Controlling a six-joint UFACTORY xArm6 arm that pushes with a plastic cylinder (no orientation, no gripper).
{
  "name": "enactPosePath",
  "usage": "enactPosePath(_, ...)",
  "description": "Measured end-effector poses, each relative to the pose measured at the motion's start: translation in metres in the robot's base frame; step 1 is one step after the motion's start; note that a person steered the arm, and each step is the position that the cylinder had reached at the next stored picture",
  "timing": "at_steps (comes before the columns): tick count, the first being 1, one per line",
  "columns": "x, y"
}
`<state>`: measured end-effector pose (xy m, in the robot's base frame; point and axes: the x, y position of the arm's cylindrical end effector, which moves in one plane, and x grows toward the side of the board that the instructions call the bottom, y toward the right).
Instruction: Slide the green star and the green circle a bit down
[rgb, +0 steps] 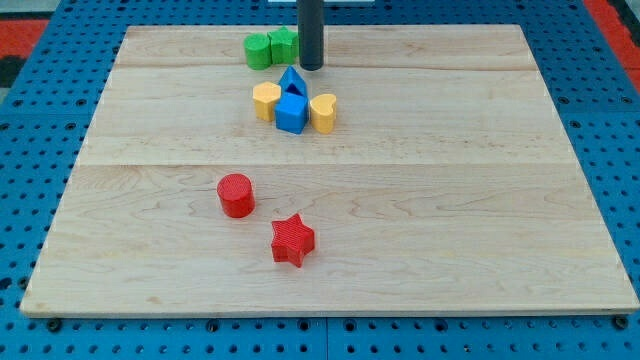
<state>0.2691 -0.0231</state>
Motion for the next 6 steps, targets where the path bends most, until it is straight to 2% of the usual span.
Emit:
enactPosePath(1,0.019,-0.022)
enactPosePath(2,0.036,-0.01)
enactPosePath(3,0.029,0.02)
enactPosePath(4,-0.02,0.066)
enactPosePath(5,-0.061,0.026)
enactPosePath(6,-0.051,-0.05)
